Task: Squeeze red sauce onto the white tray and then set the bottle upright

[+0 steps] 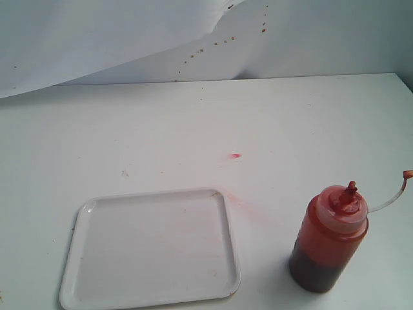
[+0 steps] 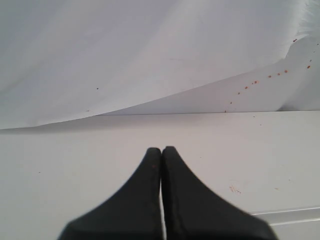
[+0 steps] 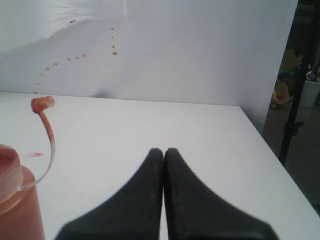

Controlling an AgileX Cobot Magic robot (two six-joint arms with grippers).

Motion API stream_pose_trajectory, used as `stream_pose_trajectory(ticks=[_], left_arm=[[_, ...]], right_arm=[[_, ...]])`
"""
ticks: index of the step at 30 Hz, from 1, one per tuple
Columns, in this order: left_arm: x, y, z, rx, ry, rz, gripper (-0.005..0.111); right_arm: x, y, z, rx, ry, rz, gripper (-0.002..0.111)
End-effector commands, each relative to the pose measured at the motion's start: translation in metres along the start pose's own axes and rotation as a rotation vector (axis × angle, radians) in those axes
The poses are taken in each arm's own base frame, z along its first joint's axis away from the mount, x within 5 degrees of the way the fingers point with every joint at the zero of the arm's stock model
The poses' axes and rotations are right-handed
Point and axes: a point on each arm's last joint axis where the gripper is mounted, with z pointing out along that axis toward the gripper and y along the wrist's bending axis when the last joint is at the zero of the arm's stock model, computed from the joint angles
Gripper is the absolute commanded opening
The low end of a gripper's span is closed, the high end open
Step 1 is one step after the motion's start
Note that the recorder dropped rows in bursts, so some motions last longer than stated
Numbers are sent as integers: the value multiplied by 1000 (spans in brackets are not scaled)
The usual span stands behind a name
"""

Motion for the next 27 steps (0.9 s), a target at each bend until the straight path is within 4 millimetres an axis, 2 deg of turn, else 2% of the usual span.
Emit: stream_pose_trajectory(ticks=[1,6,9,14,17,20,22,24,27], left_arm=[[1,0,0,1,0,-8,0],[1,0,0,1,0,-8,0],[1,0,0,1,0,-8,0],[1,0,0,1,0,-8,0],[1,0,0,1,0,-8,0],[1,0,0,1,0,-8,0],[1,0,0,1,0,-8,0],[1,0,0,1,0,-8,0],[1,0,0,1,0,-8,0]], right_arm=[[1,0,0,-5,-2,5,0],[-1,0,0,-4,-25,5,0],[-10,0,-1,2,-118,5,0],[-39,-2,-9,19,-454,36,0],[-55,-4,-16,13,-537,77,0],[-88,-7,-30,17,-642,77,0],[-101,-8,-37,25,-687,62,0],[-104,-8,-39,36,-709,34,0],[-96,-7,-18,44,-568,-25,0]])
